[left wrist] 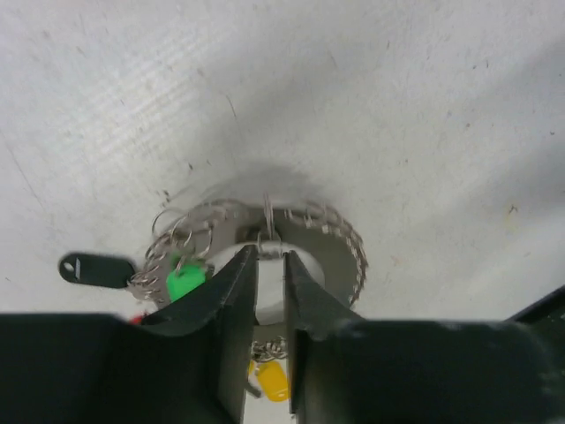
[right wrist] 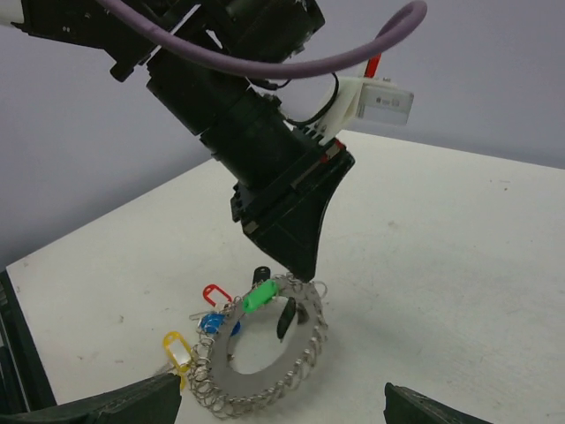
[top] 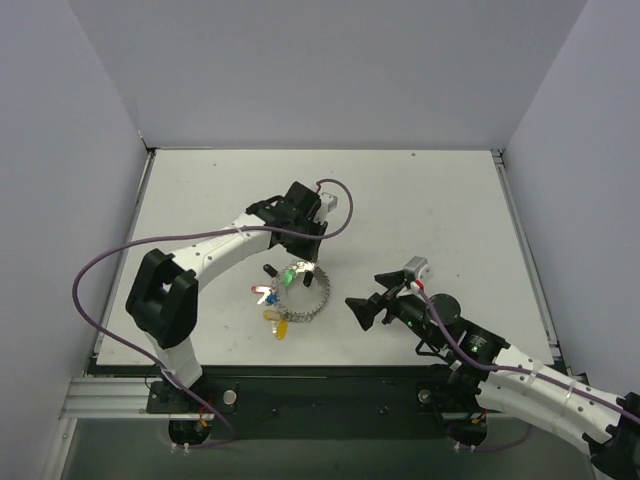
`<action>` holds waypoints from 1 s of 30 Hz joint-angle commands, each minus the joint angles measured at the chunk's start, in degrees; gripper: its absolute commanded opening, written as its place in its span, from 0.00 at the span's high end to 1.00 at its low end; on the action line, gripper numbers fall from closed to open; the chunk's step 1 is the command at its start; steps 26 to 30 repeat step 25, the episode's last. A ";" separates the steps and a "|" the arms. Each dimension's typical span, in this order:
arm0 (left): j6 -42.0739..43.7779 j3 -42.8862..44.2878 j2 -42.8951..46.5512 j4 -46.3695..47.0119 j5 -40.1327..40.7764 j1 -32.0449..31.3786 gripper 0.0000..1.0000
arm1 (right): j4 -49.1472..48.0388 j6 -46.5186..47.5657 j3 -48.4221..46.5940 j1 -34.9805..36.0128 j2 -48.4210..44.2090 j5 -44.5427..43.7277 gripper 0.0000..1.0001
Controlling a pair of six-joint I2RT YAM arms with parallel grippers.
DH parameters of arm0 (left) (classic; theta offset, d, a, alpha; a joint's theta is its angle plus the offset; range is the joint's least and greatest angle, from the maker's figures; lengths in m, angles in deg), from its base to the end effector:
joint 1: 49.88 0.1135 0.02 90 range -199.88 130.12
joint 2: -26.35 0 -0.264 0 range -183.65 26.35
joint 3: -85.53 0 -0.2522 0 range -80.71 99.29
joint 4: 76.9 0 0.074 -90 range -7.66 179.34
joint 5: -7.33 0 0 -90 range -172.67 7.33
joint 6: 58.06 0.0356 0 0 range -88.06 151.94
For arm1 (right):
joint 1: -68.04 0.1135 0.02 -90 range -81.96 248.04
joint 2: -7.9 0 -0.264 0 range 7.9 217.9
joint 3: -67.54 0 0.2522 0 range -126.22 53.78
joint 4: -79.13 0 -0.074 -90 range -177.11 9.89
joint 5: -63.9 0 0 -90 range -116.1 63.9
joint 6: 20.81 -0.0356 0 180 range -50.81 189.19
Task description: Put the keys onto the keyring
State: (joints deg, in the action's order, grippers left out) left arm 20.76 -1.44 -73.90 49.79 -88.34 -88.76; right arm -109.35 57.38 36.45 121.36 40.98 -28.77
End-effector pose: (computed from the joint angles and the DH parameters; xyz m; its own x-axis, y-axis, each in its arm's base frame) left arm 0.2866 -0.2356 0.2463 -0.7933 0.3918 -0.4660 0.5185 0.8360 -0.1798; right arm 0.0967 0.1271 0.2612 -0.0922 0.2185 -0.9715 -0.7709 0.6018 0.2085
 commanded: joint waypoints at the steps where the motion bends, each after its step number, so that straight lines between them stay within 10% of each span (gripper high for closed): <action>1: 1.16 4.24 1.70 10.44 3.38 0.20 0.48 | 0.71 0.92 -2.63 -0.50 -0.82 -2.07 0.00; 3: 1.25 1.70 4.69 13.87 4.08 0.29 0.10 | 1.06 1.18 -3.15 -0.50 -0.39 -3.03 0.00; 10: -6.03 -20.52 26.64 31.80 14.80 0.55 0.09 | 1.67 -1.09 -6.76 -4.27 4.09 -7.00 0.00; 18: -10.70 -35.57 42.04 37.77 17.72 0.99 0.09 | 2.81 -10.24 -10.63 -27.87 9.37 7.86 0.00; 25: -8.61 -38.48 45.14 37.53 19.55 1.08 0.08 | 4.40 -9.55 -8.79 -45.39 8.14 10.59 0.00; 30: -8.61 -38.48 45.14 37.53 19.55 1.08 0.08 | 4.40 -9.55 -8.79 -45.39 8.14 10.59 0.00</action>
